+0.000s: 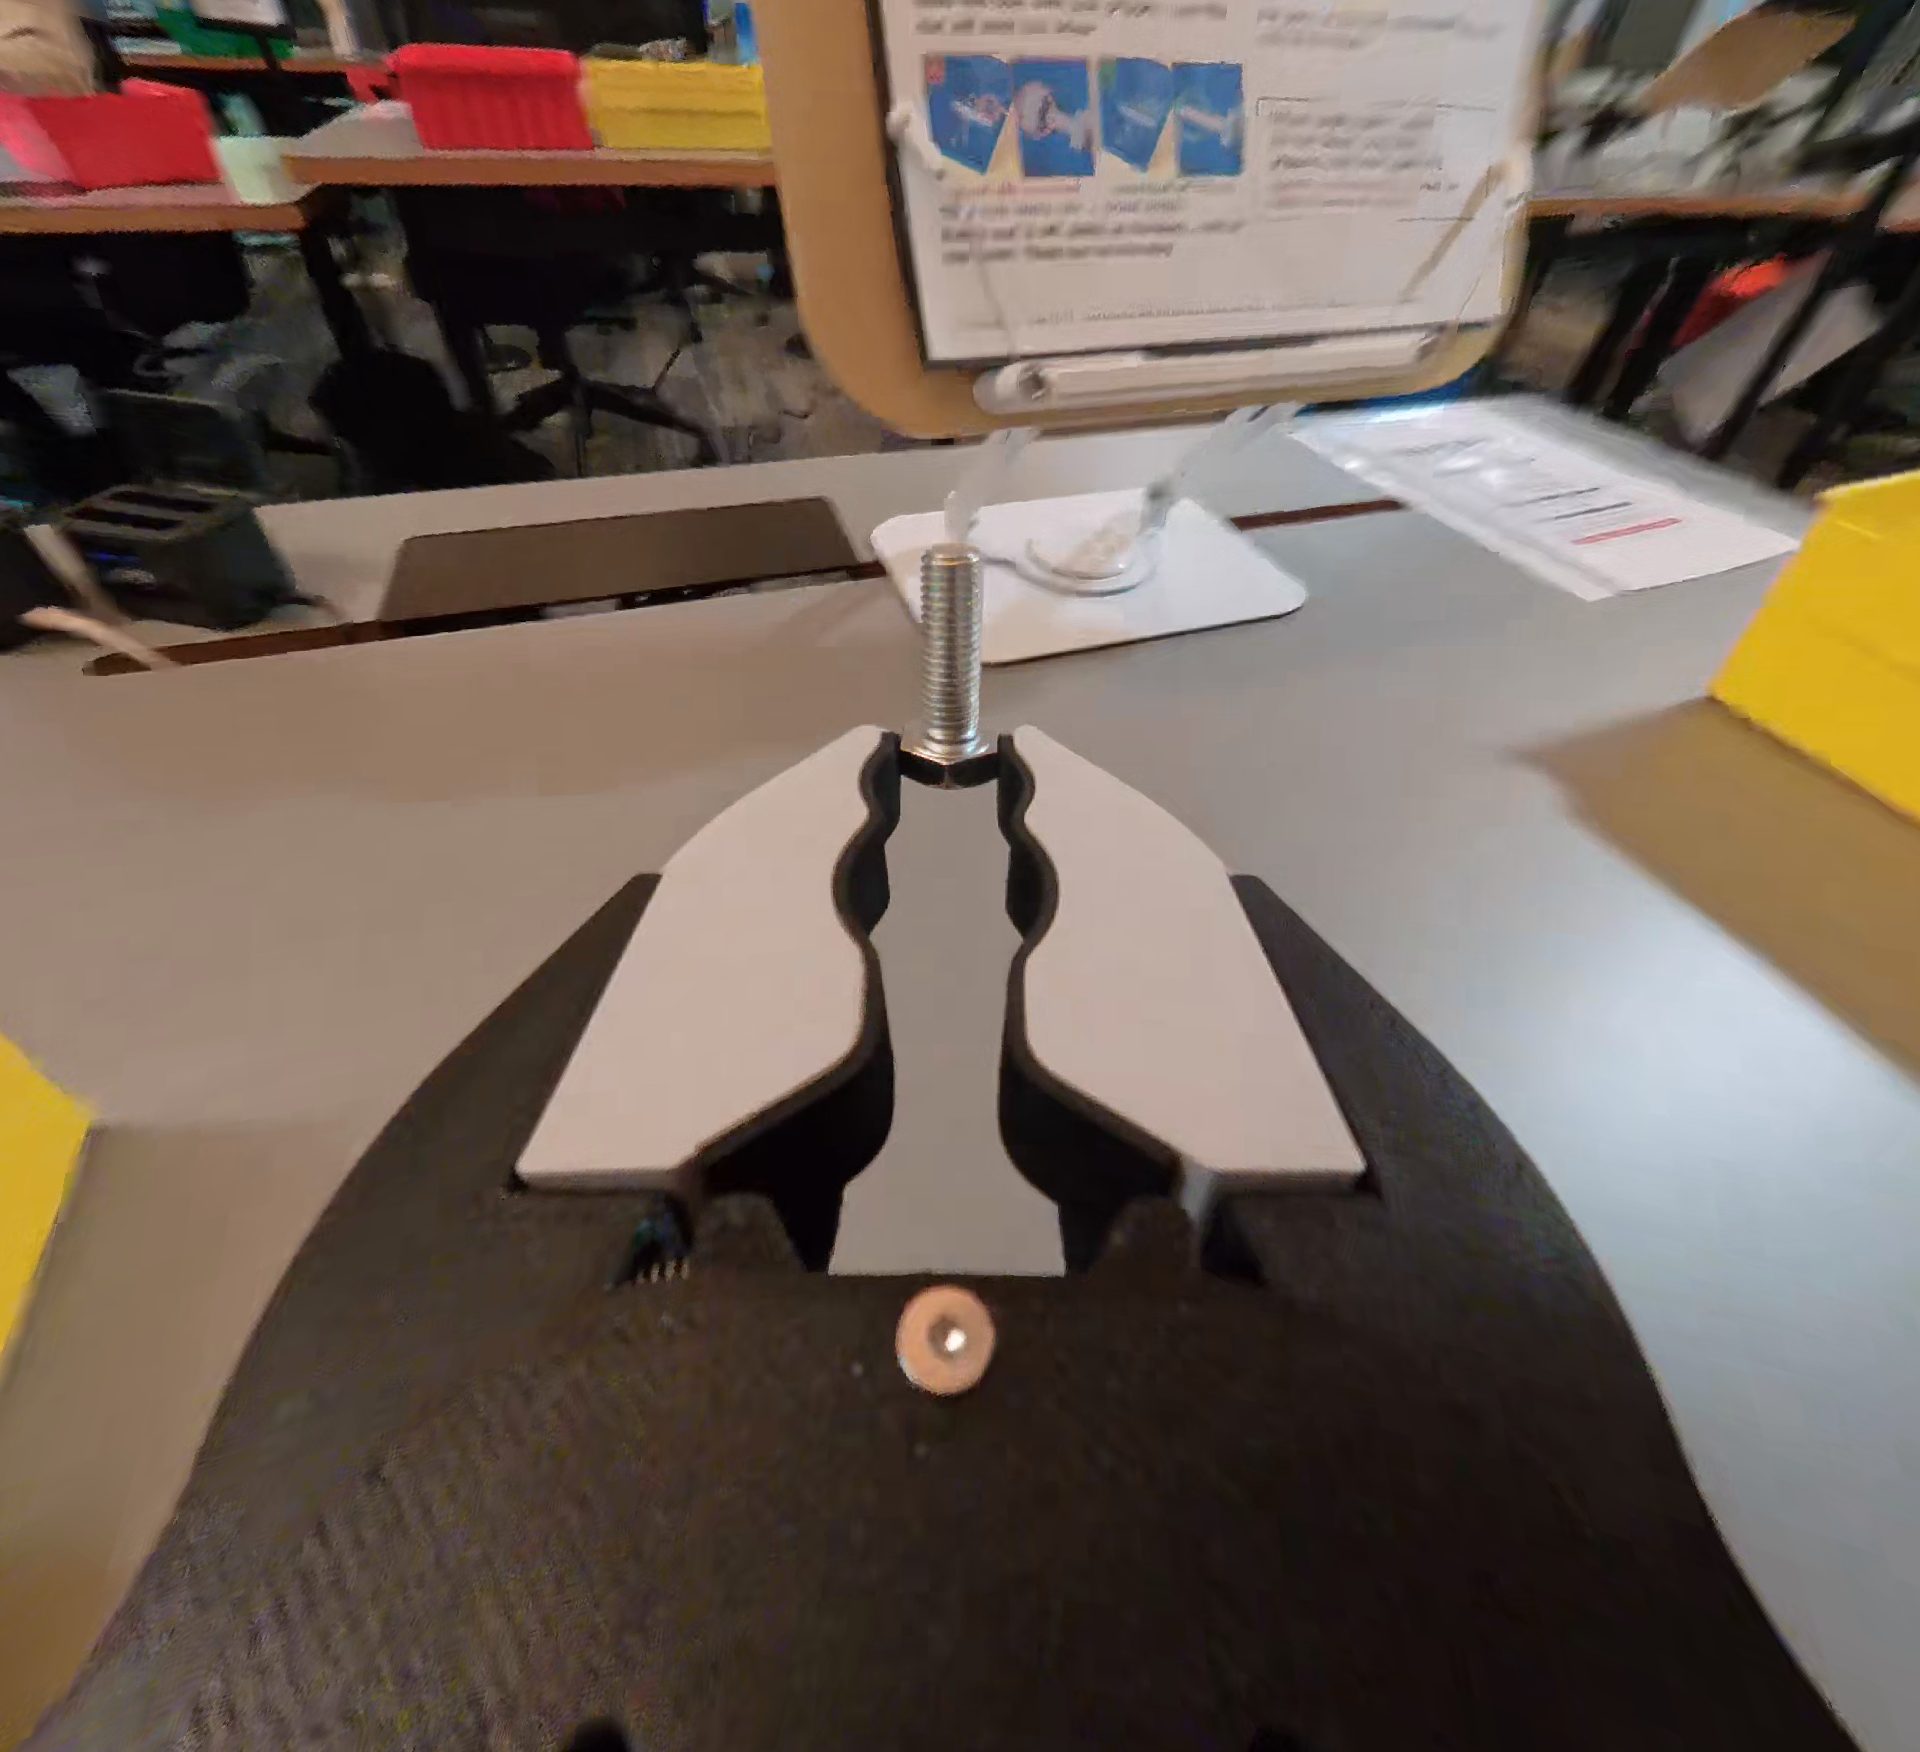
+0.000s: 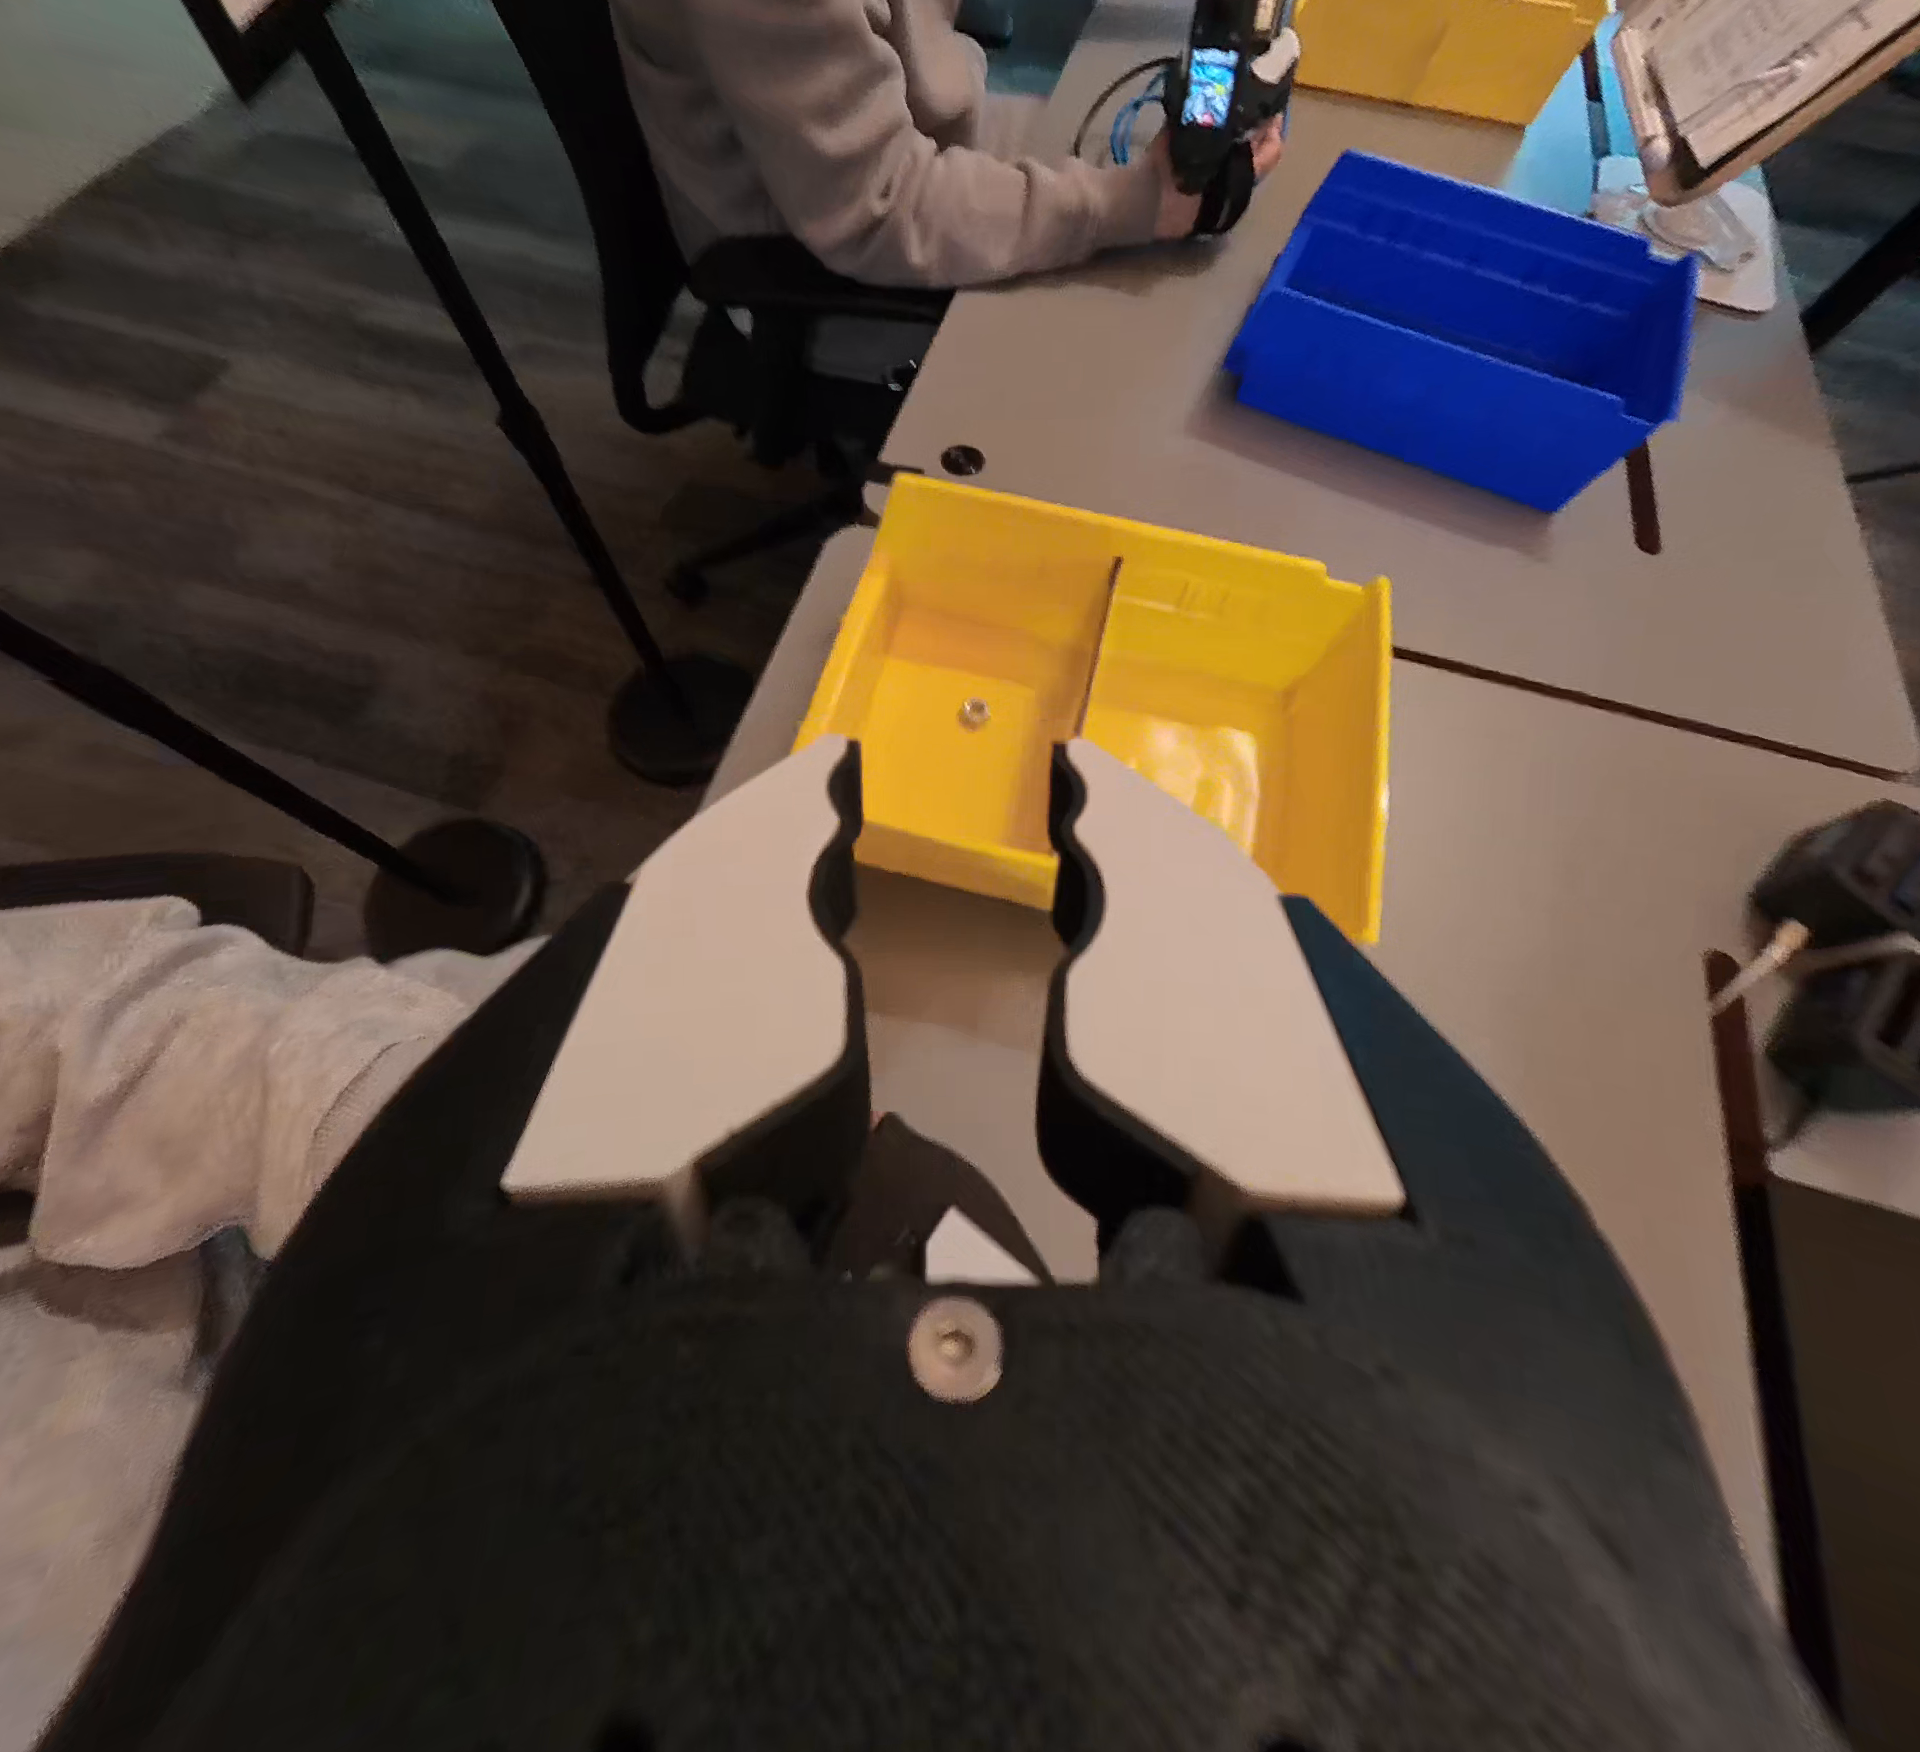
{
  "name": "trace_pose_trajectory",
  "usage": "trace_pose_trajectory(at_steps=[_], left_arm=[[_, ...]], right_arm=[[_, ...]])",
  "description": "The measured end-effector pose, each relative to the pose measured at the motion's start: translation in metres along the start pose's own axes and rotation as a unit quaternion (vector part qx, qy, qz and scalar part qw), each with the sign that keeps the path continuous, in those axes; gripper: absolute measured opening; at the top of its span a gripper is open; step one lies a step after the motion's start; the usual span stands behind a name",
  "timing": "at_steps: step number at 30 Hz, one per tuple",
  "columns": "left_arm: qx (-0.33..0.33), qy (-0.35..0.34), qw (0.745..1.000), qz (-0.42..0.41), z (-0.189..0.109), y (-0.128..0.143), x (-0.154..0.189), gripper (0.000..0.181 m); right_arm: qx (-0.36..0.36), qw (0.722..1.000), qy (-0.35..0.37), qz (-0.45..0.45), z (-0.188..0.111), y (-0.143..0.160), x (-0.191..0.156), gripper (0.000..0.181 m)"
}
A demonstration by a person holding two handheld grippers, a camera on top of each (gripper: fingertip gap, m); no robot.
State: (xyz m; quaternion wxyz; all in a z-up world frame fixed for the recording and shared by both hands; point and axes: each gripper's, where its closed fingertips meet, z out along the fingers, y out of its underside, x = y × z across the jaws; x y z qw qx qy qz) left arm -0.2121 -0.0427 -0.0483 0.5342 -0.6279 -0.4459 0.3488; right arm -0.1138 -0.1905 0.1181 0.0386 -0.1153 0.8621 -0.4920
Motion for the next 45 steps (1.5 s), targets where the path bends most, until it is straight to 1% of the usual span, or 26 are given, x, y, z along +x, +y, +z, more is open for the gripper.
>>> trace_pose_trajectory(at_steps=[2,3,6,8,10,12,14,16,18,21,24,26,31,34,39,43,45], left_arm=[[-0.046,-0.058,0.996,0.053,-0.002,0.007,-0.007,0.018],[-0.066,-0.075,0.993,0.062,-0.004,0.011,-0.009,0.018],[-0.077,-0.088,0.992,0.053,-0.012,0.015,-0.004,0.018],[-0.087,-0.091,0.990,0.066,-0.015,0.019,0.001,0.018],[-0.099,-0.101,0.985,0.096,-0.019,0.023,0.001,0.018],[-0.103,-0.096,0.983,0.114,-0.022,0.030,0.003,0.018],[-0.108,-0.087,0.985,0.100,-0.023,0.037,-0.002,0.018],[-0.106,-0.080,0.988,0.083,-0.022,0.038,-0.009,0.018],[-0.106,-0.092,0.987,0.079,-0.024,0.039,-0.019,0.018],[-0.107,-0.103,0.985,0.082,-0.027,0.039,-0.024,0.018],[-0.111,-0.112,0.983,0.094,-0.028,0.040,-0.026,0.018],[-0.115,-0.115,0.982,0.096,-0.029,0.044,-0.026,0.018],[-0.150,-0.166,0.964,0.142,-0.037,0.056,-0.040,0.018],[-0.153,-0.178,0.961,0.149,-0.041,0.056,-0.043,0.018],[-0.150,-0.181,0.960,0.150,-0.046,0.056,-0.043,0.018],[-0.160,-0.211,0.948,0.174,-0.052,0.053,-0.052,0.018],[-0.154,-0.212,0.949,0.173,-0.054,0.049,-0.051,0.018]], right_arm=[[-0.020,1.000,0.007,-0.006,-0.009,0.008,-0.007,0.034],[-0.029,1.000,0.005,-0.004,-0.013,0.011,-0.010,0.035],[-0.046,0.999,-0.007,-0.001,-0.017,0.008,-0.021,0.036],[-0.058,0.998,-0.017,-0.008,-0.011,0.001,-0.026,0.035],[-0.074,0.997,-0.033,-0.020,0.004,-0.007,-0.031,0.035],[-0.090,0.994,-0.057,-0.037,0.026,-0.011,-0.039,0.035],[-0.104,0.990,-0.072,-0.057,0.049,-0.010,-0.046,0.033],[-0.104,0.988,-0.087,-0.076,0.071,-0.008,-0.054,0.030],[-0.113,0.984,-0.105,-0.089,0.091,-0.003,-0.061,0.029],[-0.160,0.972,-0.133,-0.108,0.117,0.016,-0.064,0.032],[-0.194,0.958,-0.154,-0.142,0.136,0.031,-0.064,0.031],[-0.208,0.950,-0.165,-0.165,0.146,0.040,-0.065,0.028],[-0.243,0.930,-0.189,-0.200,0.164,0.057,-0.066,0.024],[-0.246,0.925,-0.188,-0.221,0.170,0.058,-0.065,0.024],[-0.256,0.920,-0.191,-0.228,0.178,0.060,-0.064,0.024],[-0.264,0.914,-0.201,-0.233,0.189,0.064,-0.062,0.023],[-0.265,0.911,-0.212,-0.236,0.193,0.067,-0.063,0.022]])
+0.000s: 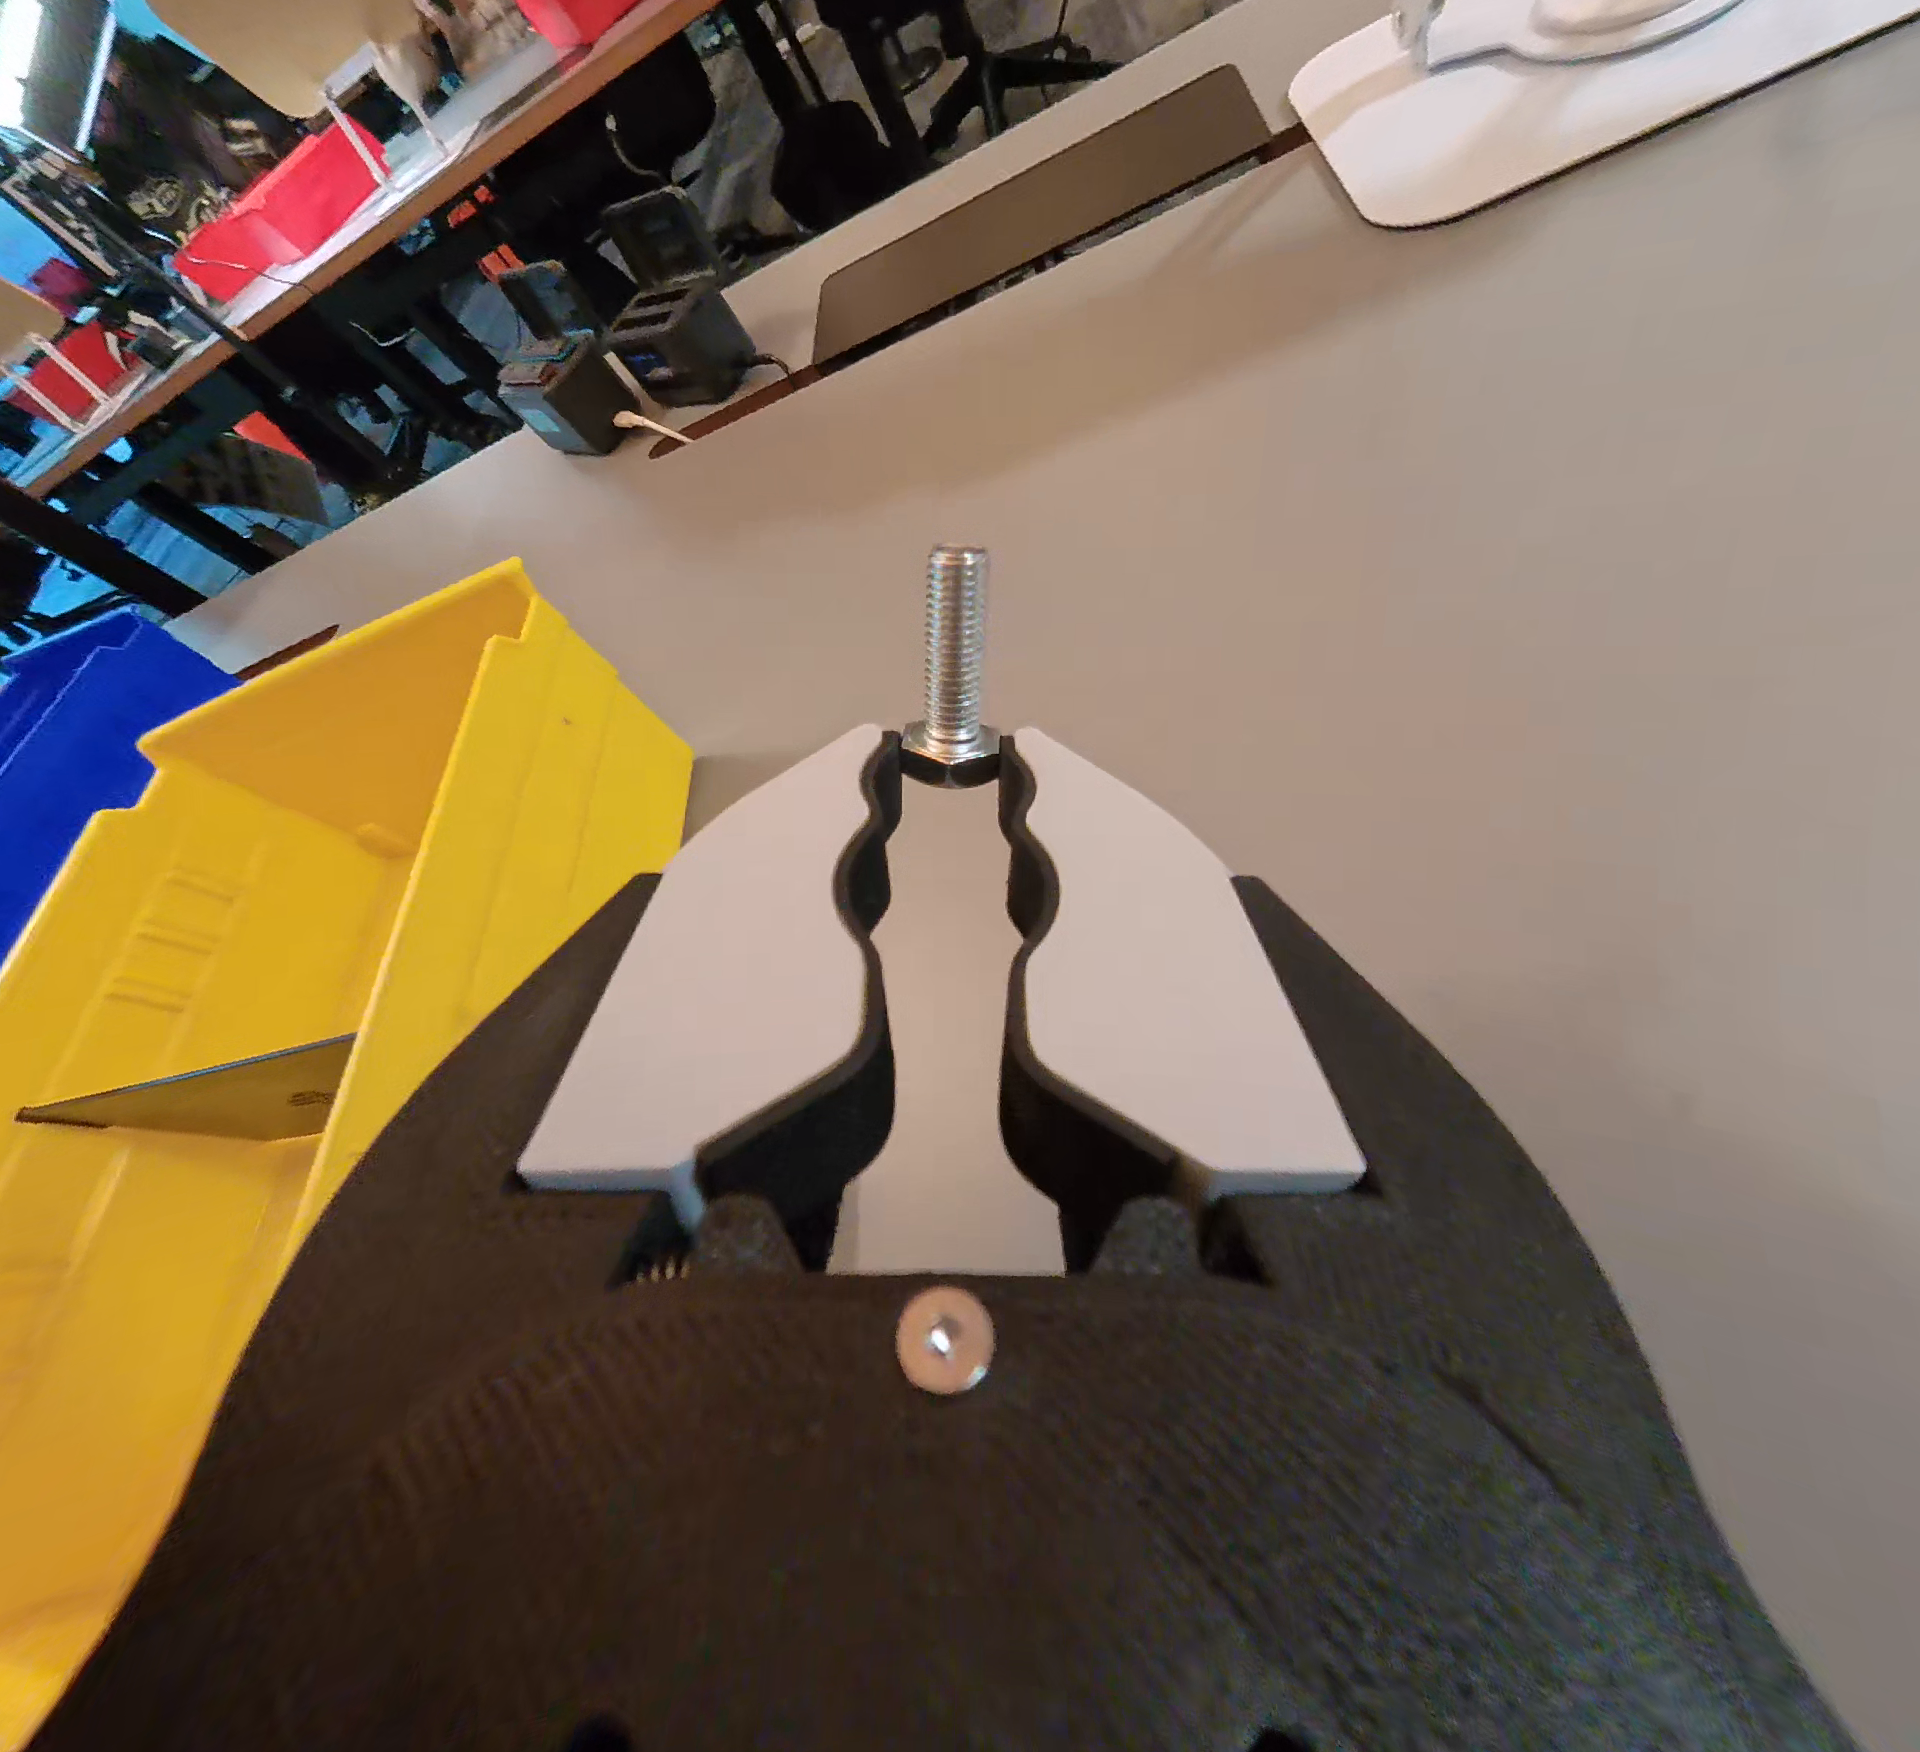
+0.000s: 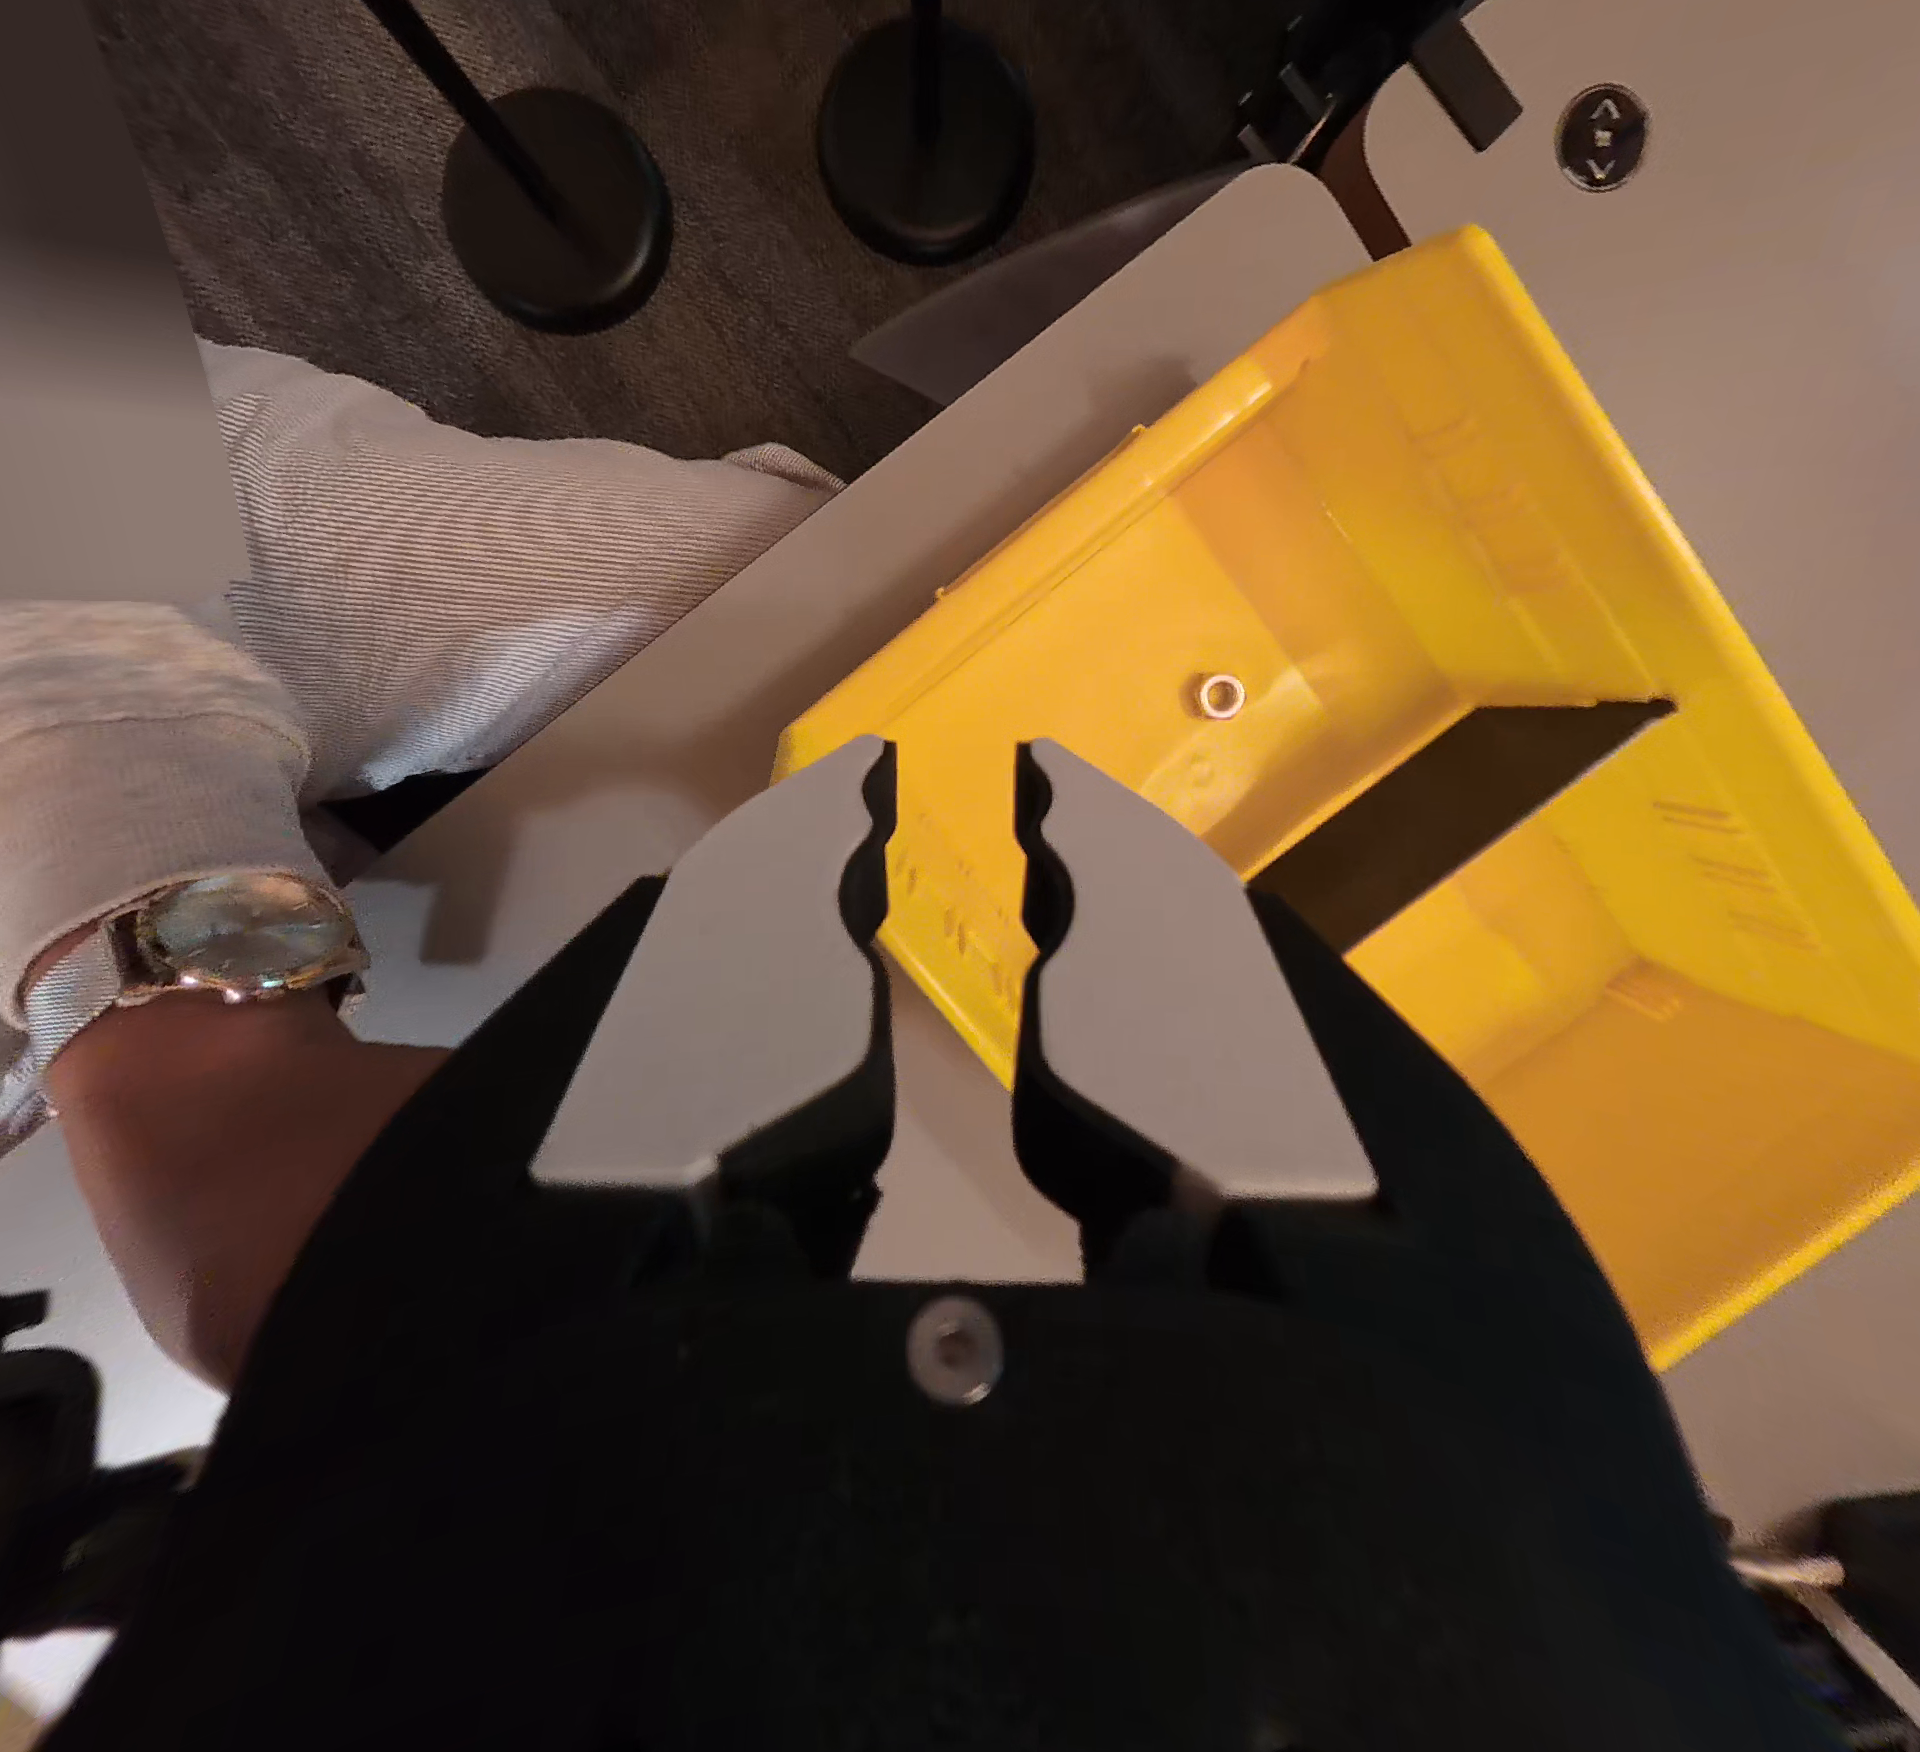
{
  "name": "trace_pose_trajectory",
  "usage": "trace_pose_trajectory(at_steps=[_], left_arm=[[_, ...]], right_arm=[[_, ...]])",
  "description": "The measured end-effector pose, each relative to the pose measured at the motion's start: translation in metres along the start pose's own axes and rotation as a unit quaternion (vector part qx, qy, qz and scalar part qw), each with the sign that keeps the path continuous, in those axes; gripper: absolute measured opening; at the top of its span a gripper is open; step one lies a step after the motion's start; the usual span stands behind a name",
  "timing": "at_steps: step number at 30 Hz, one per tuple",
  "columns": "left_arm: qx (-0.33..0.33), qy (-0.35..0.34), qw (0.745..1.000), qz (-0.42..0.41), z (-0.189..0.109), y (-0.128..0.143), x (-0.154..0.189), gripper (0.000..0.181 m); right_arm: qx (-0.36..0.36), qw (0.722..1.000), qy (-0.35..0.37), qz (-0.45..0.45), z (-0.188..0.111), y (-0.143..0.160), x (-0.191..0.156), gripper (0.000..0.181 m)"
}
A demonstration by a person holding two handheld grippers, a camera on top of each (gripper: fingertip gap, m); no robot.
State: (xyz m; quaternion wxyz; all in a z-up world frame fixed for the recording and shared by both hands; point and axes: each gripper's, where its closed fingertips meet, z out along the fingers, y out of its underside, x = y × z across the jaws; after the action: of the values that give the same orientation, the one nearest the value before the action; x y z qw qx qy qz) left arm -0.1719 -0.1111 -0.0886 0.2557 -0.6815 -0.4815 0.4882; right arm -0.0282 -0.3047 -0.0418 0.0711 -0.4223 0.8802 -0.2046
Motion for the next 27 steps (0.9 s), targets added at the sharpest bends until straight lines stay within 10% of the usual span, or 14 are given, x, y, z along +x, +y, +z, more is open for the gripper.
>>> trace_pose_trajectory(at_steps=[11,21,27], left_arm=[[0.010,-0.020,1.000,0.005,-0.005,-0.003,-0.006,0.018],[0.016,0.020,1.000,-0.014,0.004,0.004,0.007,0.018],[0.016,0.032,0.999,-0.016,0.010,0.008,0.013,0.018]], right_arm=[[-0.022,0.997,-0.068,0.035,0.023,0.006,0.007,0.020],[-0.192,0.980,0.014,-0.042,0.069,0.061,0.054,0.021],[-0.161,0.987,0.013,-0.013,0.112,0.043,0.075,0.021]])
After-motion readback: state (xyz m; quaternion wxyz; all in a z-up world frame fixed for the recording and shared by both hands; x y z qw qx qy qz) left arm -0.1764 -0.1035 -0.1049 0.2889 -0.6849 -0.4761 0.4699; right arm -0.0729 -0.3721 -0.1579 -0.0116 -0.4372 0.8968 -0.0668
